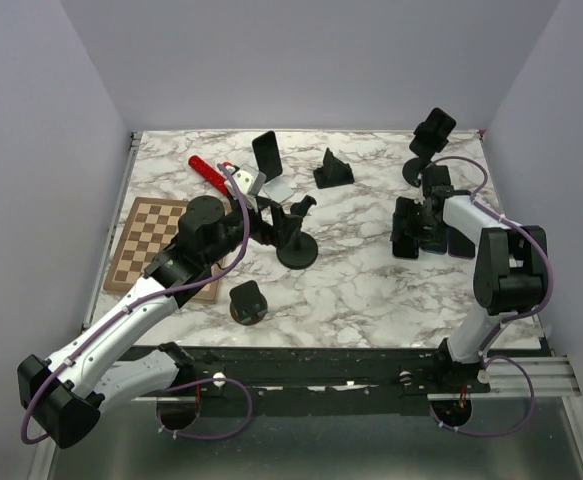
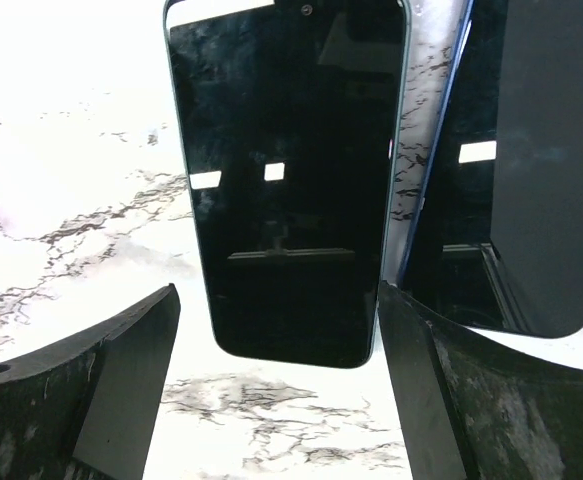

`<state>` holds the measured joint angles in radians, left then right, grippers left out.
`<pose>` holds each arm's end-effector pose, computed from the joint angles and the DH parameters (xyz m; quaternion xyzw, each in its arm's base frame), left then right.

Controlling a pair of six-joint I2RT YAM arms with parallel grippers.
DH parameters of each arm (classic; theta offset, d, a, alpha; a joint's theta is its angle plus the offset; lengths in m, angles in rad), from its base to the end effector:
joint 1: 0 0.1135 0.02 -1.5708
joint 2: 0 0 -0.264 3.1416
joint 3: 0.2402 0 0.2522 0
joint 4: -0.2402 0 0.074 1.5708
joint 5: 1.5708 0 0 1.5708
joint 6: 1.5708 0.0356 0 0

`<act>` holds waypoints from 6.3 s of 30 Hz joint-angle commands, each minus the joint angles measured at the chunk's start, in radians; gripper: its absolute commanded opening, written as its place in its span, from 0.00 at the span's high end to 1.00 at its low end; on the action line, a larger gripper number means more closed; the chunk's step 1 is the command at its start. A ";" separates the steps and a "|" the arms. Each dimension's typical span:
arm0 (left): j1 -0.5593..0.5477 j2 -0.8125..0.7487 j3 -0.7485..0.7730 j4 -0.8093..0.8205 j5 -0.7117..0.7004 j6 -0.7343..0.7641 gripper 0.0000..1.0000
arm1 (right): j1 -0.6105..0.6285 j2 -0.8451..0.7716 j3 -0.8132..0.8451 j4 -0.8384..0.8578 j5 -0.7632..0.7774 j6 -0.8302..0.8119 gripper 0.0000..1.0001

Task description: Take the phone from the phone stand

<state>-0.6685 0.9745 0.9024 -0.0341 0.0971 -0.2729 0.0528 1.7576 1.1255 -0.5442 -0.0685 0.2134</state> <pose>0.1777 -0.1448 0.3625 0.1778 0.7219 -0.3350 0.5788 0.3436 0.0206 0.1755 0.0719 0.9774 0.0593 0.1897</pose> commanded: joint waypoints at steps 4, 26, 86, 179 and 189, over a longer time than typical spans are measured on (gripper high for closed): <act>0.004 -0.023 0.020 -0.012 -0.072 0.019 0.04 | 0.023 -0.084 0.037 -0.024 0.063 0.019 0.13; 0.145 -0.052 -0.033 0.013 -0.311 -0.068 0.02 | 0.398 0.024 0.367 0.420 0.076 0.174 0.00; 0.256 0.007 -0.005 -0.007 -0.188 -0.123 0.02 | 0.614 0.773 1.144 0.535 0.147 -0.124 0.20; 0.234 -0.028 -0.009 -0.008 -0.126 -0.160 0.02 | 0.272 0.294 0.344 -0.130 0.257 0.275 0.99; 0.236 -0.023 -0.007 -0.010 -0.129 -0.158 0.02 | 0.266 0.301 0.306 -0.094 0.335 0.272 0.99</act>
<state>-0.4278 0.9508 0.8761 -0.0475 -0.0326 -0.4355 0.3271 2.0315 1.4704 -0.6788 0.2180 0.4747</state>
